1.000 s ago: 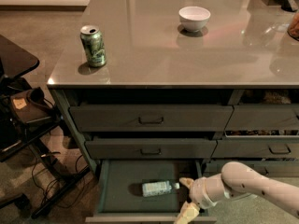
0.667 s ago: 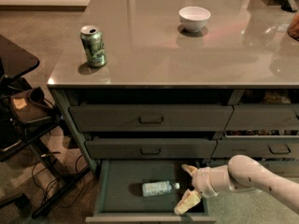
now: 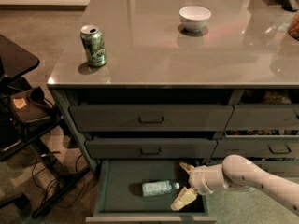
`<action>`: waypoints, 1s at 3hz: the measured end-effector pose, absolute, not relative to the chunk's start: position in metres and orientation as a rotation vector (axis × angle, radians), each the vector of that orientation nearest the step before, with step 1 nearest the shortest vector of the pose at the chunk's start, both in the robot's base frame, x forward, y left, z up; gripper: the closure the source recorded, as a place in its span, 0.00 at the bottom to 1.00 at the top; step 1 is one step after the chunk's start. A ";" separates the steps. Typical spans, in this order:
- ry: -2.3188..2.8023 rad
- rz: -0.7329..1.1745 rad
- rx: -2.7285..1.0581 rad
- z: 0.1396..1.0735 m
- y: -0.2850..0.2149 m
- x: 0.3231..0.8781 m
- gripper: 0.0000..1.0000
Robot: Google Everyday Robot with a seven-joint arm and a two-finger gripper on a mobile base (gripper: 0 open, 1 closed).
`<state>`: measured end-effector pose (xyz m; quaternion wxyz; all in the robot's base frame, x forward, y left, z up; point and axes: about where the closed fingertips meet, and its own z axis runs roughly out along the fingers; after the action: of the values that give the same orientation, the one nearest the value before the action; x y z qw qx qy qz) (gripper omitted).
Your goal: Pick blue plastic bottle from bottom drawer and place on counter
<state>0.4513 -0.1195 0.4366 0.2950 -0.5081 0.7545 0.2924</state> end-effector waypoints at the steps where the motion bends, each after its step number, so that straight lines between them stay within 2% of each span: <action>1: 2.013 0.826 -1.264 0.405 -0.116 0.483 0.00; 2: 1.968 0.779 -1.140 0.402 -0.133 0.534 0.00; 3: 1.965 0.762 -1.127 0.403 -0.139 0.544 0.00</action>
Offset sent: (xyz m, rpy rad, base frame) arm 0.1438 -0.0466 -0.0336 0.1839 -0.1378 -0.2669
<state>0.5440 -0.1392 0.4033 0.3670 -0.4386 0.7649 0.2964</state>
